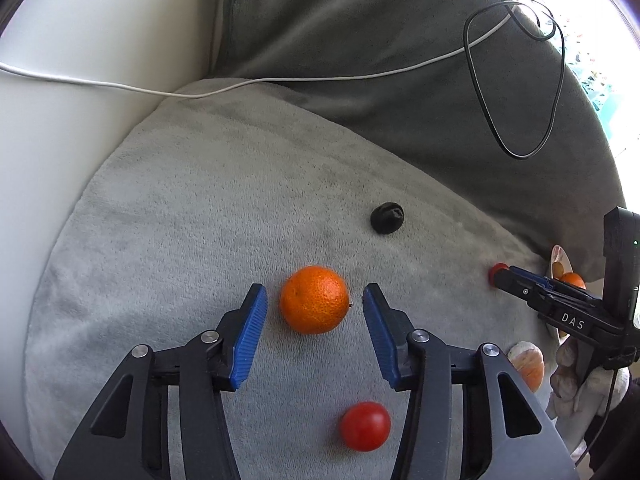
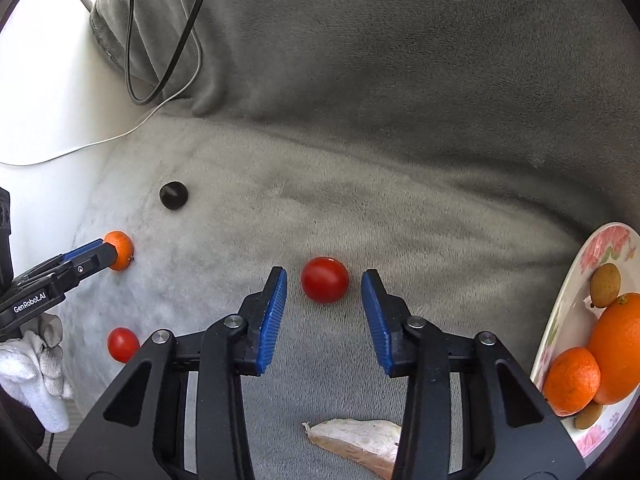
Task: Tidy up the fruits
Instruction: 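Close the left gripper on the mandarin while the right gripper grasps the red cherry tomato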
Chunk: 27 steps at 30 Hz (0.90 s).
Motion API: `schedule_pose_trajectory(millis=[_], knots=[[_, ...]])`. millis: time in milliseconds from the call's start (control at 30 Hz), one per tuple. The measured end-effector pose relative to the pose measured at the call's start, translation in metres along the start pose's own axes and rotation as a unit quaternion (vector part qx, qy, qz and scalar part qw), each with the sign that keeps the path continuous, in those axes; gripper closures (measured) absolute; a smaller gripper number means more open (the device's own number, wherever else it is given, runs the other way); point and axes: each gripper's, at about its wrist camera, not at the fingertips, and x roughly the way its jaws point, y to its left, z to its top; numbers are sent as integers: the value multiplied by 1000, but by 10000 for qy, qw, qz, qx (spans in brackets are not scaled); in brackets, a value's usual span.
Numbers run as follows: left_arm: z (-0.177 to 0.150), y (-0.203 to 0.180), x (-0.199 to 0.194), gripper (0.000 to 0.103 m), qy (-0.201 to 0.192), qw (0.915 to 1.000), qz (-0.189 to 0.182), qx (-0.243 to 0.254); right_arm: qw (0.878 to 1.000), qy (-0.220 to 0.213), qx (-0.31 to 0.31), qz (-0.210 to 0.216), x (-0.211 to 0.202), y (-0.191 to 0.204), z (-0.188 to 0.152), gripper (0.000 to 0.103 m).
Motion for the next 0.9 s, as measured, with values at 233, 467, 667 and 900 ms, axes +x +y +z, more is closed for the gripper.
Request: schedule_pose_trajectory(millis=[233,467,667,900], knots=[[0,2,7,61,81,10000,-15,27,9998,91,-129,-89,10,4,6,70],[0,-4,13,67,95,9998,10,187,9990,76,-369,-234,14,13,8,77],[0,-6,11,68,50,9997,15,222,9990,33,-364,-240,13,13,9,77],[0,-6,5,68,-35,9998,-46,199,9986,-122,-446,-269,-1,16,7,77]])
